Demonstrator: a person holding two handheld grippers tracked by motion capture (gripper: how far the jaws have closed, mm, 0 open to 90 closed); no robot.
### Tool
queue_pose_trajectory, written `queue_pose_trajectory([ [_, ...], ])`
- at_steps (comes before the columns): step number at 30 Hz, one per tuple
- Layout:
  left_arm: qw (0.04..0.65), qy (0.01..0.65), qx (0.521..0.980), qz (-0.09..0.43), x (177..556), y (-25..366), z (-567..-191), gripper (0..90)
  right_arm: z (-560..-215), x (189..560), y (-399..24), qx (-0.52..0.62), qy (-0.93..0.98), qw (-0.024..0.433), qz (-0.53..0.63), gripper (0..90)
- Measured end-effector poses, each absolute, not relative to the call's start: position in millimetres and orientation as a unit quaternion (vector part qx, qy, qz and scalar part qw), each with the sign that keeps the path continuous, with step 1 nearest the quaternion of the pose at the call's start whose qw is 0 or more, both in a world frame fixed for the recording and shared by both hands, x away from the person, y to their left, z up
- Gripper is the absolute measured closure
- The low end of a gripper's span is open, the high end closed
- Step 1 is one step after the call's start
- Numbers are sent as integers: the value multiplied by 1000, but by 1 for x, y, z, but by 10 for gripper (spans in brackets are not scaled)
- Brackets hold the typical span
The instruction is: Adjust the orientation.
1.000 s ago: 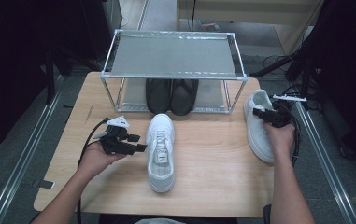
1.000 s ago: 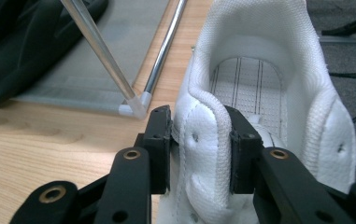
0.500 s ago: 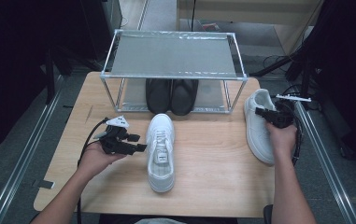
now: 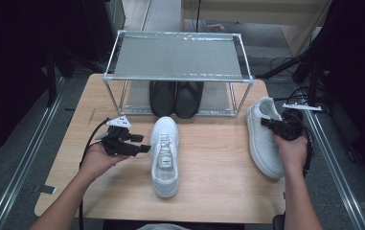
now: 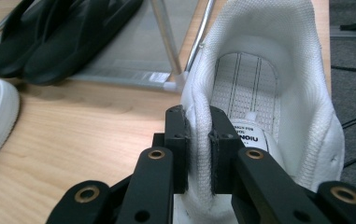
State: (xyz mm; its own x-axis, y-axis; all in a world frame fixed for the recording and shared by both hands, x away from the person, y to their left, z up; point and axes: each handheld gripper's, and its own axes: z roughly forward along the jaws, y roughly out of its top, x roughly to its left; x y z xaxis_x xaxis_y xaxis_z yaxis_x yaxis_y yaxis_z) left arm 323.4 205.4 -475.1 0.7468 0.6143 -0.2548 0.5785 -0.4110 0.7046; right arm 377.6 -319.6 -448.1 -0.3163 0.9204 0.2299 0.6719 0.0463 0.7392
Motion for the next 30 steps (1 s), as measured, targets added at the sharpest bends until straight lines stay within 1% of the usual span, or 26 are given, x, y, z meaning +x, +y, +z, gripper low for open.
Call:
queue_pose_trajectory([
  [12, 415, 336, 845, 15, 336, 195, -472, 416, -443, 340, -302, 539, 727, 143, 400, 822],
  [18, 416, 328, 848, 12, 341, 187, -472, 415, -441, 323, -285, 519, 742, 131, 405, 822],
  [25, 417, 324, 849, 9, 346, 183, -472, 415, -442, 313, -260, 494, 761, 110, 406, 820],
  [30, 416, 323, 850, 9, 346, 184, -472, 415, -443, 311, -242, 476, 775, 104, 403, 820],
])
